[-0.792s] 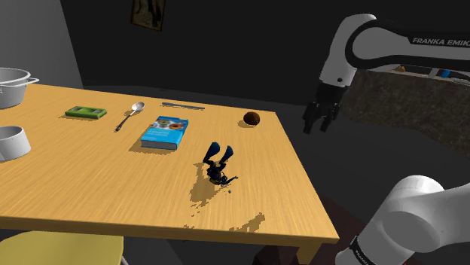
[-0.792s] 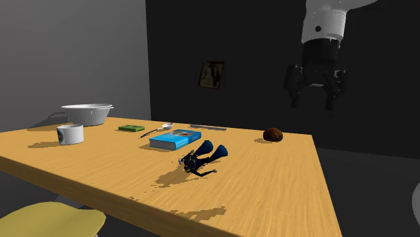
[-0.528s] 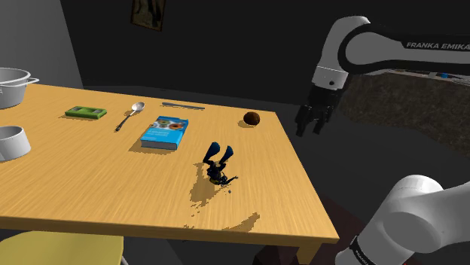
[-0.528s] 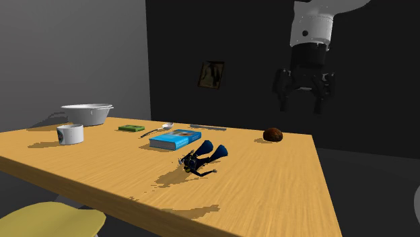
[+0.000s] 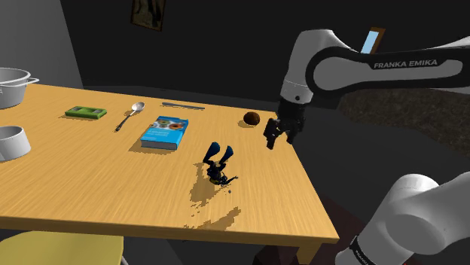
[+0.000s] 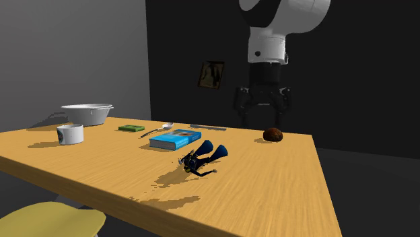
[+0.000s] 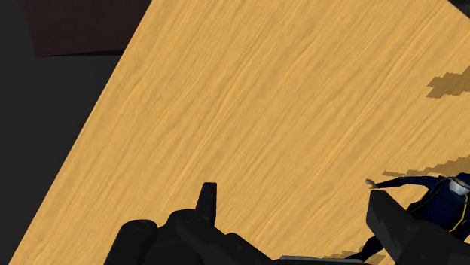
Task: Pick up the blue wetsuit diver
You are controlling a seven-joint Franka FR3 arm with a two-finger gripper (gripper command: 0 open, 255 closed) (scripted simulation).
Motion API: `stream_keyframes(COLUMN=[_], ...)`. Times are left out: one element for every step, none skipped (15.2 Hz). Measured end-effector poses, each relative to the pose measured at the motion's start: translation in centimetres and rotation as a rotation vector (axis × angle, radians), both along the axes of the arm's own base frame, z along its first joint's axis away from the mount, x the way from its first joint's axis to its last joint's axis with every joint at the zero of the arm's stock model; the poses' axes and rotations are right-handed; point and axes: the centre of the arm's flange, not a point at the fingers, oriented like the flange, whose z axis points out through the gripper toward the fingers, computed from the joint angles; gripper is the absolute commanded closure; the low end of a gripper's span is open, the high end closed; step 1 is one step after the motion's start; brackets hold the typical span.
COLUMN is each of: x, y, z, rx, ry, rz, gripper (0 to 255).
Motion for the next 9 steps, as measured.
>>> stream_keyframes(x=[0.3,0.6,1.1,1.4,2.2,2.6,2.9,3.5,3.9], y=[1.3,2.3,3.5,4.8,6.1,7.3,8.6,9.7,10.9], z=[-0.4,-0.8,-1.4,-2.1,-2.3,-2.6,-3.3,-4.1,-4.5], rx=[-0.008,-0.016,-0.024,-0.033,-0.04,-0.048,-0.056,-0.064,-0.072], ry=[-0.006,-0.012,-0.017,-0.023,-0.029,-0.035,-0.041,-0.046,-0.052], rz=[0.002,0.004,0.007,0.009,0.011,0.013,0.016,0.018,0.02], gripper=[0,0,0,0,0,0,0,0,0])
